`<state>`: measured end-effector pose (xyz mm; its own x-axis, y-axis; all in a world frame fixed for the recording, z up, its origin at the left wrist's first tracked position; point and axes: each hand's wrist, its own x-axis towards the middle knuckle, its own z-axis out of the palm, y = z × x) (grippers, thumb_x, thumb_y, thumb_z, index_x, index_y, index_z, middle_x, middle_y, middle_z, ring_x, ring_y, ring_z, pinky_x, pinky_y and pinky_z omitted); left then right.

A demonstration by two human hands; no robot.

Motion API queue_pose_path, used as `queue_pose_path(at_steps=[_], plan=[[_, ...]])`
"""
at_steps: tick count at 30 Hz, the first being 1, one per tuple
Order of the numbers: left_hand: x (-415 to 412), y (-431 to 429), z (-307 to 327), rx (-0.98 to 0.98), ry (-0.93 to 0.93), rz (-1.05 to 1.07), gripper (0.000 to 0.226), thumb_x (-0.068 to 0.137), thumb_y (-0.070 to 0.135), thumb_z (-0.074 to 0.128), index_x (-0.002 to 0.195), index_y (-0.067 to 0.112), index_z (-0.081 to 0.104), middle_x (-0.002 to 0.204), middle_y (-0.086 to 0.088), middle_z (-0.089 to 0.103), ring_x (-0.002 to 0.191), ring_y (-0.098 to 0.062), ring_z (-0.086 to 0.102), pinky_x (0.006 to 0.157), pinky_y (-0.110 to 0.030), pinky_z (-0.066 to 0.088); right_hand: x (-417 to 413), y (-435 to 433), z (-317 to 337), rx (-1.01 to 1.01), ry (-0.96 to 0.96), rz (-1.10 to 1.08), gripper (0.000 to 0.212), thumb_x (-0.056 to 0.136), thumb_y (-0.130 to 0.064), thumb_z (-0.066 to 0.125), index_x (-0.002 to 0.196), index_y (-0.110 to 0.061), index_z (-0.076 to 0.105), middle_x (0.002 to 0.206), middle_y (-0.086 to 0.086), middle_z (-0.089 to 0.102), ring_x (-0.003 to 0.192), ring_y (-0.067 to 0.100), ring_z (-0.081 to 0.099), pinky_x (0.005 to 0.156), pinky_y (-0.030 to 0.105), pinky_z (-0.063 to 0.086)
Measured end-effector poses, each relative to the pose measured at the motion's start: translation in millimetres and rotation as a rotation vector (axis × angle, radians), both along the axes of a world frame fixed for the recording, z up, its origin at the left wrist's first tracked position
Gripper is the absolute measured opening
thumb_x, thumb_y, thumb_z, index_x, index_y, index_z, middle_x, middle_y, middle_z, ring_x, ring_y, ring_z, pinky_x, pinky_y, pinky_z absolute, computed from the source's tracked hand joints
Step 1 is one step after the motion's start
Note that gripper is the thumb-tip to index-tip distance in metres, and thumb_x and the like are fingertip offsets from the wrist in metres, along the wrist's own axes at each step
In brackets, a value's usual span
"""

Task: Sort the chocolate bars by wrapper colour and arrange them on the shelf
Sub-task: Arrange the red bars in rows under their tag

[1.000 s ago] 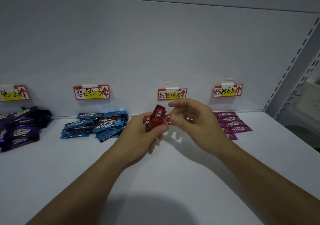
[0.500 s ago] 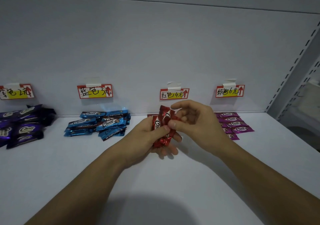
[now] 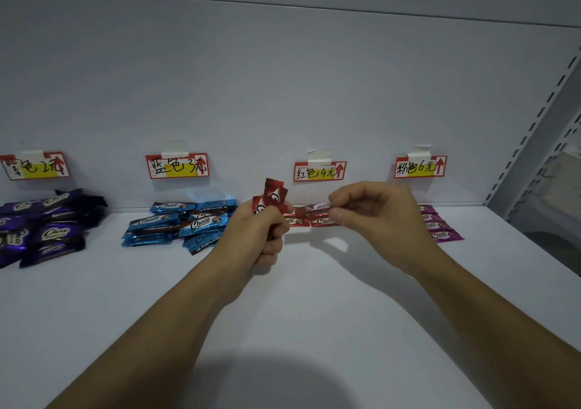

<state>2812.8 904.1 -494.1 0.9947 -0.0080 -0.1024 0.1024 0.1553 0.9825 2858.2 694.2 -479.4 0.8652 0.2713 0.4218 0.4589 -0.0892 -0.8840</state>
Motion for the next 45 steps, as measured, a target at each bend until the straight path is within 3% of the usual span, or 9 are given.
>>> queue_pose_path(at_steps=[8, 14, 17, 24, 27, 31, 35, 39, 45], plan=[[0, 6, 10, -0.273, -0.090, 0.107, 0.028, 0.096, 0.002, 0.039, 0.119, 0.007, 0.056, 0.075, -0.006, 0.049, 0.056, -0.014, 0.040, 0.046, -0.025, 0.034, 3, 8, -21, -0.221, -0.174, 0.009, 0.025, 0.071, 0.004, 0.086, 0.088, -0.013, 0.078, 0.094, -0.001, 0.074, 0.085, 0.019, 0.074, 0.086, 0.037, 0.060], [0, 10, 16, -0.215, -0.158, 0.179, 0.017, 0.104, 0.010, 0.050, 0.120, 0.007, 0.055, 0.095, -0.014, 0.068, 0.077, -0.027, 0.074, 0.062, -0.034, 0.061, -7, 24, -25, -0.403, -0.322, -0.154, 0.015, 0.078, -0.011, 0.081, 0.090, -0.021, 0.077, 0.087, -0.013, 0.070, 0.081, 0.006, 0.067, 0.076, 0.022, 0.054], [1, 12, 15, -0.137, -0.151, 0.209, 0.017, 0.105, 0.020, 0.051, 0.118, 0.010, 0.057, 0.096, -0.009, 0.074, 0.083, -0.028, 0.076, 0.059, -0.032, 0.060, -3, 21, -19, -0.396, -0.378, -0.146, 0.015, 0.080, -0.010, 0.083, 0.091, -0.018, 0.074, 0.086, -0.012, 0.069, 0.080, 0.002, 0.065, 0.072, 0.010, 0.048], [2, 16, 14, -0.086, -0.150, 0.255, 0.009, 0.100, 0.020, 0.061, 0.105, 0.012, 0.062, 0.079, 0.000, 0.073, 0.070, -0.018, 0.073, 0.048, -0.024, 0.054, 1, 22, -25, -0.402, -0.520, -0.104, 0.022, 0.072, 0.001, 0.086, 0.084, -0.013, 0.074, 0.091, -0.006, 0.071, 0.087, 0.009, 0.068, 0.080, 0.028, 0.057], [2, 18, 13, -0.041, -0.146, 0.266, 0.011, 0.100, 0.022, 0.062, 0.099, 0.011, 0.061, 0.074, 0.001, 0.069, 0.052, -0.011, 0.059, 0.040, -0.021, 0.040, 2, 21, -24, -0.416, -0.643, -0.144, 0.023, 0.071, 0.008, 0.083, 0.083, -0.010, 0.074, 0.089, -0.007, 0.069, 0.085, -0.001, 0.062, 0.078, 0.014, 0.049], [6, 23, 13, -0.085, -0.060, 0.215, 0.022, 0.101, 0.028, 0.060, 0.084, 0.020, 0.048, 0.066, 0.002, 0.045, 0.048, -0.009, 0.028, 0.039, -0.021, 0.023, -2, 22, -22, -0.425, -0.708, -0.217, 0.019, 0.074, 0.003, 0.075, 0.086, -0.010, 0.070, 0.087, -0.003, 0.065, 0.082, 0.004, 0.056, 0.075, 0.018, 0.046], [9, 31, 17, -0.280, 0.038, 0.149, 0.008, 0.099, 0.021, 0.048, 0.092, 0.017, 0.048, 0.062, 0.003, 0.041, 0.046, -0.008, 0.022, 0.036, -0.017, 0.016, -4, 27, -22, -0.527, -0.728, -0.163, 0.023, 0.081, 0.000, 0.069, 0.101, -0.010, 0.073, 0.091, -0.001, 0.064, 0.081, 0.007, 0.058, 0.074, 0.016, 0.045], [9, 32, 16, -0.359, 0.031, 0.078, 0.013, 0.095, 0.019, 0.038, 0.101, 0.014, 0.048, 0.066, 0.001, 0.042, 0.048, -0.008, 0.025, 0.040, -0.017, 0.017, -6, 34, -34, -0.714, -0.549, -0.102, 0.027, 0.089, -0.030, 0.076, 0.115, -0.027, 0.071, 0.101, -0.014, 0.068, 0.092, 0.005, 0.058, 0.083, 0.019, 0.046], [11, 29, 15, -0.296, -0.008, 0.131, 0.016, 0.102, 0.017, 0.038, 0.109, 0.013, 0.051, 0.073, -0.004, 0.056, 0.049, -0.012, 0.040, 0.041, -0.020, 0.025, -5, 17, -42, -0.786, -0.408, -0.159, 0.010, 0.089, -0.021, 0.071, 0.096, -0.024, 0.077, 0.092, -0.013, 0.069, 0.086, 0.003, 0.058, 0.082, 0.027, 0.051]])
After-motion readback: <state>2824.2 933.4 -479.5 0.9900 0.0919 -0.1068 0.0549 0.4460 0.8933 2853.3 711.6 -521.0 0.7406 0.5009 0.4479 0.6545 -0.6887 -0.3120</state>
